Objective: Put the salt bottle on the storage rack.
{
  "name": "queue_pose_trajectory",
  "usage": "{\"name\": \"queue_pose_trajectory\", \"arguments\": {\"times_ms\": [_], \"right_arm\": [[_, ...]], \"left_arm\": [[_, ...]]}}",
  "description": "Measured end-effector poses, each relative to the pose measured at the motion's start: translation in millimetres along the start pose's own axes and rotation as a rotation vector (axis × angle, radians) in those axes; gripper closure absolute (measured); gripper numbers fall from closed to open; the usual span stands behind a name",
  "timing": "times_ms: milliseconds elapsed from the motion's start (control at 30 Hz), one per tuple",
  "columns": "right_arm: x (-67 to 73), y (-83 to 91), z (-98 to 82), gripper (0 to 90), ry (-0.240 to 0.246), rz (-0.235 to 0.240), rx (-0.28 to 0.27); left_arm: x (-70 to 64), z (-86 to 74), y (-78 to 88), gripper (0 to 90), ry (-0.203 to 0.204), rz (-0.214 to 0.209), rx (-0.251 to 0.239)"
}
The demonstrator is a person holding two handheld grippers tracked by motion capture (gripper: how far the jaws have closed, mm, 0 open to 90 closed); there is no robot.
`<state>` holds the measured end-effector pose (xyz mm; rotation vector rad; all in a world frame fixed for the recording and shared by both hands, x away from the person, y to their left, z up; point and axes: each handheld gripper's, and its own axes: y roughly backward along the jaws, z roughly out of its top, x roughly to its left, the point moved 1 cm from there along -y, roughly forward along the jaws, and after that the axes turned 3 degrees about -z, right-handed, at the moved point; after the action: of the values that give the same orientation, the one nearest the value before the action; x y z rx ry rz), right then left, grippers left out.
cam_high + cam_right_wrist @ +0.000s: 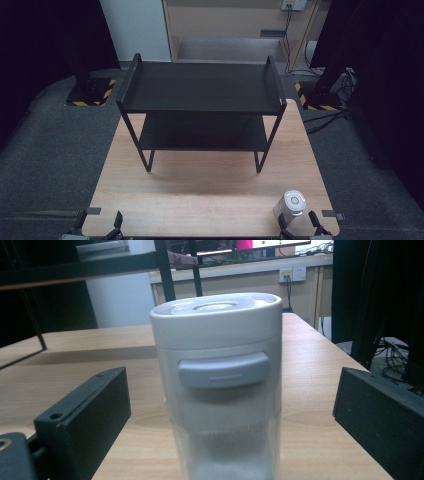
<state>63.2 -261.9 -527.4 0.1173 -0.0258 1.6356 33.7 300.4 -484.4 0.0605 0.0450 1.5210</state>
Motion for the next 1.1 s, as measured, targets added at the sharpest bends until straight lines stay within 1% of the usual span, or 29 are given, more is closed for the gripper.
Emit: {"name": "queue_pose_trajectory", "arguments": {"times_ms": [100, 133, 167, 200, 300, 333, 367, 433, 533, 567, 633, 767, 833, 867, 900, 933, 967, 1000, 1033, 1067, 1100], "right_arm": [[4.0, -7.3, 0.7, 2.7, 0.005, -0.01, -0.015], [4.0, -7.3, 0.7, 2.7, 0.005, -0.01, -0.015], [8.5, -12.3, 2.6, 3.9, 0.021, -0.022, -0.023], [10.2, -15.0, 3.1, 4.4, 0.028, -0.027, -0.027], [14.5, -22.6, 3.9, 7.3, 0.037, -0.041, -0.032], [15.7, -24.1, 3.8, 9.3, 0.042, -0.045, -0.034], [15.7, -24.1, 3.8, 9.3, 0.042, -0.045, -0.034], [19.8, -25.9, 2.6, 16.2, 0.05, -0.059, -0.046], [22.6, -26.1, 2.6, 29.0, 0.065, -0.069, -0.041], [21.3, -26.1, 2.9, 30.9, 0.068, -0.06, -0.041], [23.4, -26.0, 4.6, 31.3, 0.076, -0.068, -0.036], [27.5, -24.3, 9.7, 31.6, 0.078, -0.083, -0.016], [32.0, -21.4, 11.4, 31.7, 0.071, -0.105, -0.01], [32.6, -19.7, 13.2, 31.7, 0.065, -0.108, -0.006], [32.3, -17.8, 15.5, 31.8, 0.049, -0.105, -0.004], [30.2, -16.4, 18.4, 31.8, 0.034, -0.09, -0.003], [30.2, -16.4, 18.4, 31.8, 0.034, -0.09, -0.003], [28.8, -15.1, 22.8, 31.8, 0.026, -0.073, 0.002], [31.3, -12.8, 32.7, 31.8, 0.038, -0.052, 0.005], [32.6, -12.0, 38.9, 31.8, 0.044, -0.037, 0.008], [34.2, -11.6, 45.0, 31.8, 0.04, -0.023, 0.008]], "left_arm": [[0.2, 0.1, -0.7, 1.8, 0.0, 0.002, 0.003], [0.2, 0.1, -0.7, 1.8, 0.0, 0.002, 0.003], [0.2, 0.0, -1.6, 1.8, 0.001, 0.001, 0.005], [0.0, 0.0, -2.0, 1.8, -0.001, 0.0, 0.006], [-0.6, 0.9, -3.1, 2.3, -0.008, -0.006, 0.011], [-0.8, 1.2, -3.1, 2.4, -0.01, -0.006, 0.01], [-0.8, 1.2, -3.1, 2.5, -0.01, -0.006, 0.01], [-0.9, 1.4, -3.0, 2.5, -0.009, -0.006, 0.008], [-0.6, 2.1, -2.8, 2.5, -0.006, -0.004, 0.007], [-0.5, 2.2, -2.8, 2.5, -0.006, -0.004, 0.007], [-0.4, 2.3, -2.7, 2.5, -0.005, -0.004, 0.006], [0.0, 1.8, -2.5, 2.4, 0.0, -0.003, 0.004], [0.2, 1.9, -2.2, 2.5, 0.001, -0.003, 0.003], [0.8, 2.7, -2.0, 2.4, 0.0, -0.007, 0.005], [0.9, 3.2, -1.7, 2.5, -0.002, -0.007, 0.004], [0.7, 3.4, -1.4, 2.5, -0.001, -0.006, 0.001], [0.7, 3.4, -1.4, 2.5, -0.001, -0.006, 0.001], [1.1, 3.9, -1.1, 2.5, 0.0, -0.007, 0.0], [1.3, 4.2, -1.0, 2.5, 0.001, -0.009, -0.002], [1.3, 4.8, -0.9, 2.5, 0.003, -0.011, -0.005], [1.3, 4.8, -0.9, 2.5, 0.003, -0.011, -0.005]]}}
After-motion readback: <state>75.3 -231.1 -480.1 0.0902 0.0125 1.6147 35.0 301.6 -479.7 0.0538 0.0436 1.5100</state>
